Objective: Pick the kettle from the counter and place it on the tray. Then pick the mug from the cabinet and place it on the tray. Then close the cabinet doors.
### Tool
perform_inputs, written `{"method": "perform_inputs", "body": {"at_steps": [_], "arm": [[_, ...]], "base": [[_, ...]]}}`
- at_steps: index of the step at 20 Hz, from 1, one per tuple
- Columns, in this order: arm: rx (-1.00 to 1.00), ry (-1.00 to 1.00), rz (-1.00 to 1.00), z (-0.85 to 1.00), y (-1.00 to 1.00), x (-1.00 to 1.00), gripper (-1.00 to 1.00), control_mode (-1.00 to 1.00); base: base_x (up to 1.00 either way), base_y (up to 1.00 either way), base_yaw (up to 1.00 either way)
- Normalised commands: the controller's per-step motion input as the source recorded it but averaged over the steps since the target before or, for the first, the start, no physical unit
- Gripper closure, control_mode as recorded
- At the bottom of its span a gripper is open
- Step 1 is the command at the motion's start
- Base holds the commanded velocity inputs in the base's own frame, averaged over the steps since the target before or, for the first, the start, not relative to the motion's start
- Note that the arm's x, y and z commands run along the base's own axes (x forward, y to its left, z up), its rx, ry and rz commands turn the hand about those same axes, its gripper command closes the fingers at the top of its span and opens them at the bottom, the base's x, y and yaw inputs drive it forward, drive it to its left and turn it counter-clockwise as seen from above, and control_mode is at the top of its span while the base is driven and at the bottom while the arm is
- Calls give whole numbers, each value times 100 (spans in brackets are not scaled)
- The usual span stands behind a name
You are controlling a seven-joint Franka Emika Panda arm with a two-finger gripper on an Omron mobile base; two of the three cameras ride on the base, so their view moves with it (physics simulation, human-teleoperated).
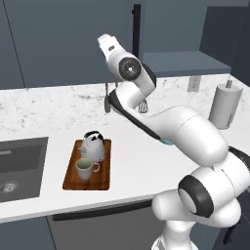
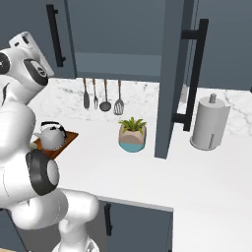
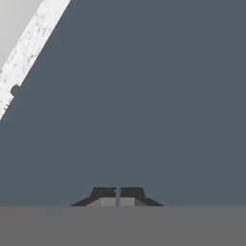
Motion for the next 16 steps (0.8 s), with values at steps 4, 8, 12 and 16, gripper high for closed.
{"method": "perform_inputs", "body": {"at_steps": [4, 8, 12, 16], "arm": [[5, 2, 4, 0, 0, 67, 100, -100], [5, 3, 2, 0, 0, 44, 100, -100], [1, 7, 1, 8, -4, -1, 100, -100], [0, 4, 3, 21, -19, -61, 100, -100]], "base": [[0, 0, 0], [0, 0, 0], [0, 0, 0], [0, 0, 0]]}}
